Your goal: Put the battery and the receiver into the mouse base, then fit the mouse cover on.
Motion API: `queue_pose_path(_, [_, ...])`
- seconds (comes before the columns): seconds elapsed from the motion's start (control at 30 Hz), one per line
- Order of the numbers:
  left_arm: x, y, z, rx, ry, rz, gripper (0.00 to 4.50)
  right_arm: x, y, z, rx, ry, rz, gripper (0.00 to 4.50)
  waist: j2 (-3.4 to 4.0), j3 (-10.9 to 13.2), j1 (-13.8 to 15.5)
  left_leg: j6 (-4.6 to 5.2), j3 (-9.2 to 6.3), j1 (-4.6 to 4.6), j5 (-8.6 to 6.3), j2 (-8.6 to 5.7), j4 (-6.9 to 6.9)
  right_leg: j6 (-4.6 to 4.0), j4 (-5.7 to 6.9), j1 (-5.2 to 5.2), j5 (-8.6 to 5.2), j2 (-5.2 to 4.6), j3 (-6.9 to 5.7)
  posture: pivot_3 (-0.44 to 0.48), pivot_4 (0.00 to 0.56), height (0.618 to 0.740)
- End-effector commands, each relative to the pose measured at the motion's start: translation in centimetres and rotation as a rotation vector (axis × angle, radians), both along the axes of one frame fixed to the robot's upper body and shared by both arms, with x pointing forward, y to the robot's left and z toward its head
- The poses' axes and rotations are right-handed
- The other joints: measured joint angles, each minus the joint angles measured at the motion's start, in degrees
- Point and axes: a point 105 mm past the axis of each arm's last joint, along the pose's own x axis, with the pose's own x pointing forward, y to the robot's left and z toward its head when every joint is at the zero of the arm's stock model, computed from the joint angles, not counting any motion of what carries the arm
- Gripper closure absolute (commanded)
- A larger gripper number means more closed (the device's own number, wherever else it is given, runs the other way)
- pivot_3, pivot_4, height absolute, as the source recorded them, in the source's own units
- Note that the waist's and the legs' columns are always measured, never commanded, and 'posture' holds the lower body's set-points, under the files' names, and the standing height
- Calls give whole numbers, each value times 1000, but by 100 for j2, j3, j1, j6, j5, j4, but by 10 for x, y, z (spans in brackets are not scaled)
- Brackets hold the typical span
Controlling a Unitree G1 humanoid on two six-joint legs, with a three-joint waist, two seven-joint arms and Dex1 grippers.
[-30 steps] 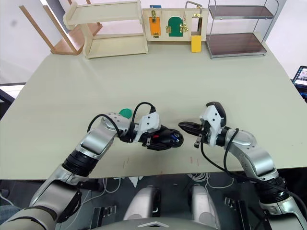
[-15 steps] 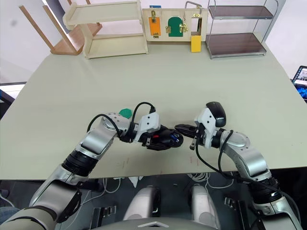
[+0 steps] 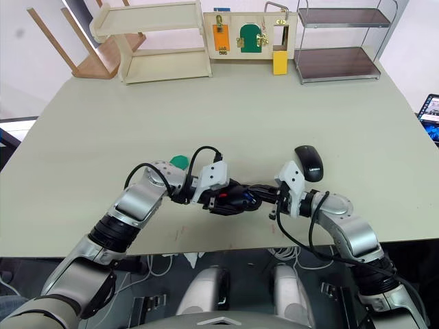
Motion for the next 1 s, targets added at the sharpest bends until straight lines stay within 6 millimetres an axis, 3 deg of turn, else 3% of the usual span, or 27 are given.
queue_pose_path(0.03, [-7, 2, -13, 49, 46, -17, 1509, -1, 0, 6, 22, -23, -5, 4441, 0, 0, 0, 0, 0, 0, 0, 0, 0, 0, 0, 0, 0, 0, 0, 0, 150, 740])
queue_pose_path(1.0, [-4, 1, -13, 41, 45, -12, 1509, -4, -4, -23, -80, 88, -15, 4441, 1, -6, 7, 0, -1, 4, 0, 0, 2, -7, 1, 6, 5, 0, -1, 0, 150, 740])
